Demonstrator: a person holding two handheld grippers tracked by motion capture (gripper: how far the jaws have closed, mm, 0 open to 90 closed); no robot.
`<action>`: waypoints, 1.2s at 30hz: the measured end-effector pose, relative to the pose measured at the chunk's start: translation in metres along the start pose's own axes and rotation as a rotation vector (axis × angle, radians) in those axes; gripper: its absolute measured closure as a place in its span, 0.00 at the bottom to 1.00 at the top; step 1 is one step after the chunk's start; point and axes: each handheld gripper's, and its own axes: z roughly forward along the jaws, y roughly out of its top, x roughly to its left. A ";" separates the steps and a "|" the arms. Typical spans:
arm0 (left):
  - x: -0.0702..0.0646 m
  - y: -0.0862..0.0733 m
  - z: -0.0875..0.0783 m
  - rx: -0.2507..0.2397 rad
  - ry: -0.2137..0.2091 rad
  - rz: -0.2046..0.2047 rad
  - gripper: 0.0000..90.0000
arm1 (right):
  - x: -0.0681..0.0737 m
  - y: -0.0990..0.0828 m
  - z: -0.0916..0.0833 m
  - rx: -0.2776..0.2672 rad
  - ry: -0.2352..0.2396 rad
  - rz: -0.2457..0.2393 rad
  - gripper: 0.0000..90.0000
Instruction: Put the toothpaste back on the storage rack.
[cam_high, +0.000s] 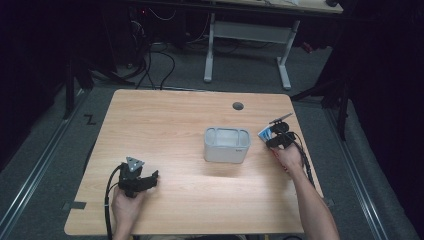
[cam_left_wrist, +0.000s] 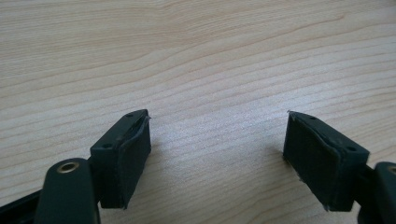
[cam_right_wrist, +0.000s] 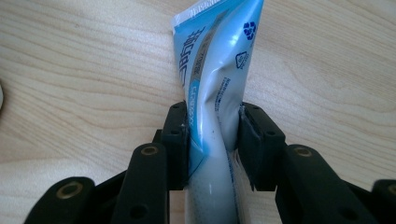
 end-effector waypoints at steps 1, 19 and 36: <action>0.000 0.000 0.000 0.000 0.000 0.000 0.26 | -0.001 0.000 -0.001 0.000 0.003 -0.002 0.73; 0.000 0.000 0.000 -0.001 0.003 0.001 0.27 | -0.005 -0.009 -0.046 -0.093 0.048 -0.026 0.74; -0.001 0.000 0.000 0.000 0.005 0.004 0.27 | -0.008 -0.023 -0.086 -0.202 0.109 -0.055 0.82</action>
